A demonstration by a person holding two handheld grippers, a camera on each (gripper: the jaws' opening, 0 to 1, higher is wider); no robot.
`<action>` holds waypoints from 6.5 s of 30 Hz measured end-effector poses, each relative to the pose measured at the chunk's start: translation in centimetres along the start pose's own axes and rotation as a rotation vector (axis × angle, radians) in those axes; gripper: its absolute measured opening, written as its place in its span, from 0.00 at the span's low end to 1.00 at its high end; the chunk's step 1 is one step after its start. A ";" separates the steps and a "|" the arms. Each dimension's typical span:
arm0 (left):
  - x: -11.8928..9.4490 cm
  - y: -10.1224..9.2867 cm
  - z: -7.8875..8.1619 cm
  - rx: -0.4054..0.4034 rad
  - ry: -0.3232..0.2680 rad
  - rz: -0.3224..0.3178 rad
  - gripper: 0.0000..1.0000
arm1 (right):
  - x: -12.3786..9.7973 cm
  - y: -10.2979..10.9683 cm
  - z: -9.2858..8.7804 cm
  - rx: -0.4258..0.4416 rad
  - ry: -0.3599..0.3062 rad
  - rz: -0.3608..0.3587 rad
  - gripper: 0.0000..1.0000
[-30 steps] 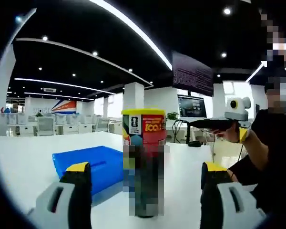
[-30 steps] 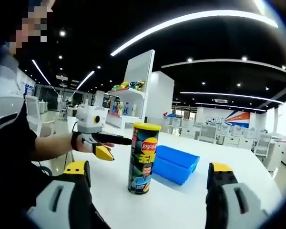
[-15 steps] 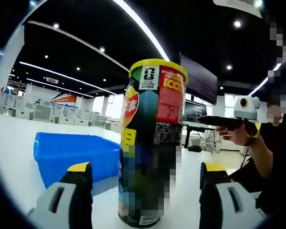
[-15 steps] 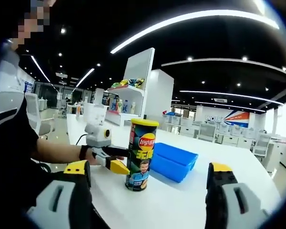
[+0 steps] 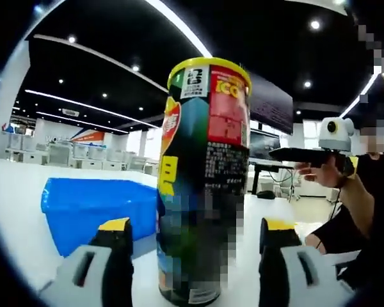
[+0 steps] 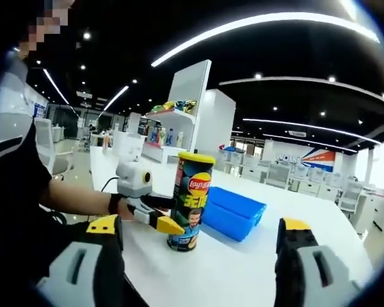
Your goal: Open the lid of the chip container on the table, take out the chips, place them into the box in front of the container, and close the lid
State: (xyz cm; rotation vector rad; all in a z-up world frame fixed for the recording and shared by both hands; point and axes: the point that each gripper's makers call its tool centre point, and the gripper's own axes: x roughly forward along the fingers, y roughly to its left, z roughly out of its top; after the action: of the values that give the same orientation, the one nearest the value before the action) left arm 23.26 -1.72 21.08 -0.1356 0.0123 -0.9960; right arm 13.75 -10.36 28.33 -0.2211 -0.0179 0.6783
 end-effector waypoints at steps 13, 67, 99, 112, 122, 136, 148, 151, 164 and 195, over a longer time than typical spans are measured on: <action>0.2 0.8 -0.3 0.040 -0.045 0.035 0.48 | 1.0 1.0 1.3 -0.052 -0.021 0.029 0.88; -0.4 0.4 0.2 0.053 -0.068 0.043 0.48 | 14.8 1.3 6.6 0.206 -0.064 0.079 0.42; -0.5 0.1 0.1 0.061 -0.067 0.039 0.48 | 14.8 0.0 7.4 0.451 -0.142 0.134 0.41; -0.6 0.1 0.1 0.062 -0.068 0.040 0.48 | 14.7 -0.1 7.7 0.482 -0.164 0.136 0.41; -0.6 0.1 0.1 0.063 -0.068 0.039 0.48 | 13.3 -2.3 9.8 0.471 -0.209 0.100 0.41; -0.5 0.1 0.1 0.064 -0.069 0.038 0.48 | 9.0 -7.5 12.2 0.394 -0.271 -0.035 0.41; -0.4 0.2 0.1 0.066 -0.069 0.037 0.48 | 4.5 -14.0 11.5 0.355 -0.289 -0.216 0.41; -0.4 0.1 0.1 0.066 -0.070 0.037 0.48 | 2.7 -16.8 9.3 0.331 -0.257 -0.320 0.41; -0.4 0.2 0.1 0.067 -0.071 0.037 0.48 | -1.4 -24.2 -3.1 0.278 -0.040 -0.636 0.41; -0.4 0.2 0.2 0.075 -0.073 0.036 0.48 | -1.4 -23.8 -18.2 0.276 0.252 -0.739 0.42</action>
State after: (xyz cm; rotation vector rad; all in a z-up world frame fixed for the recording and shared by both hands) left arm 23.21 -1.27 21.20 -0.1030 -0.0887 -0.9536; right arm 29.03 -32.81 15.61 -0.0221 0.2253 -0.0889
